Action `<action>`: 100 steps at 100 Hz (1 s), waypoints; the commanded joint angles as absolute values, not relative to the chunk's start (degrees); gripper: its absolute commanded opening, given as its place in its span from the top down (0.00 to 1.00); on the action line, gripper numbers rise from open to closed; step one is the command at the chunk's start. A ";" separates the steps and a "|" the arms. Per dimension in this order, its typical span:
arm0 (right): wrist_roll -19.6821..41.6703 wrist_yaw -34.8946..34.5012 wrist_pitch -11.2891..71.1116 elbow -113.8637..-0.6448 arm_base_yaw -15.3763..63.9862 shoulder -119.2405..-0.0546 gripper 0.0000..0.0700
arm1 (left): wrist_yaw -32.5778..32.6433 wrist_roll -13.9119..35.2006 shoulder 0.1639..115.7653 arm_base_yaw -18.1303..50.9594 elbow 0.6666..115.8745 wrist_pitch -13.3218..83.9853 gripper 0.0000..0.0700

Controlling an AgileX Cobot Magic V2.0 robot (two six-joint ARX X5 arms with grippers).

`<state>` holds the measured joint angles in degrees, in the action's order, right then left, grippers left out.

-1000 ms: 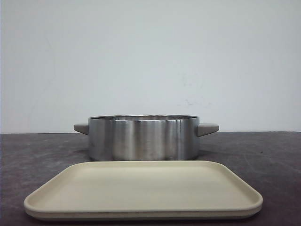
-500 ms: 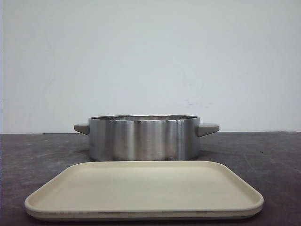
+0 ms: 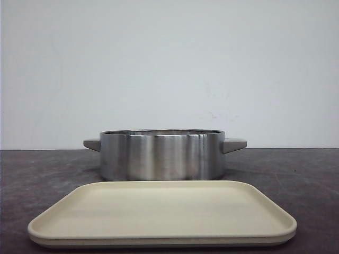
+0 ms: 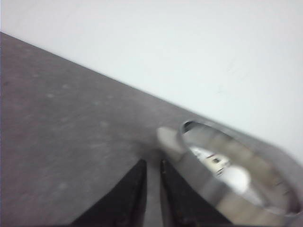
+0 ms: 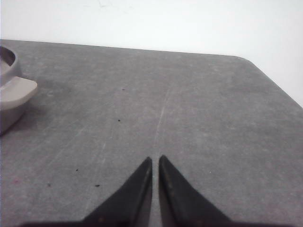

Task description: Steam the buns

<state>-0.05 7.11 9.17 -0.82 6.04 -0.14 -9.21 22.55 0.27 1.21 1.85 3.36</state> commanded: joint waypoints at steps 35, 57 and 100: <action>-0.47 7.11 9.06 -0.64 6.24 -0.21 0.98 | -4.93 3.62 0.16 -0.78 0.80 10.63 0.99; -0.47 7.11 9.06 -0.64 6.24 -0.21 0.98 | -1.08 3.62 0.16 -1.52 0.80 10.87 0.99; -0.47 7.11 9.06 -0.64 6.24 -0.21 0.98 | -0.86 3.70 0.19 -2.24 0.80 10.79 0.99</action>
<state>-0.08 7.11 9.17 -0.82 6.04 -0.14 -1.21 4.36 0.27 -2.13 1.85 10.48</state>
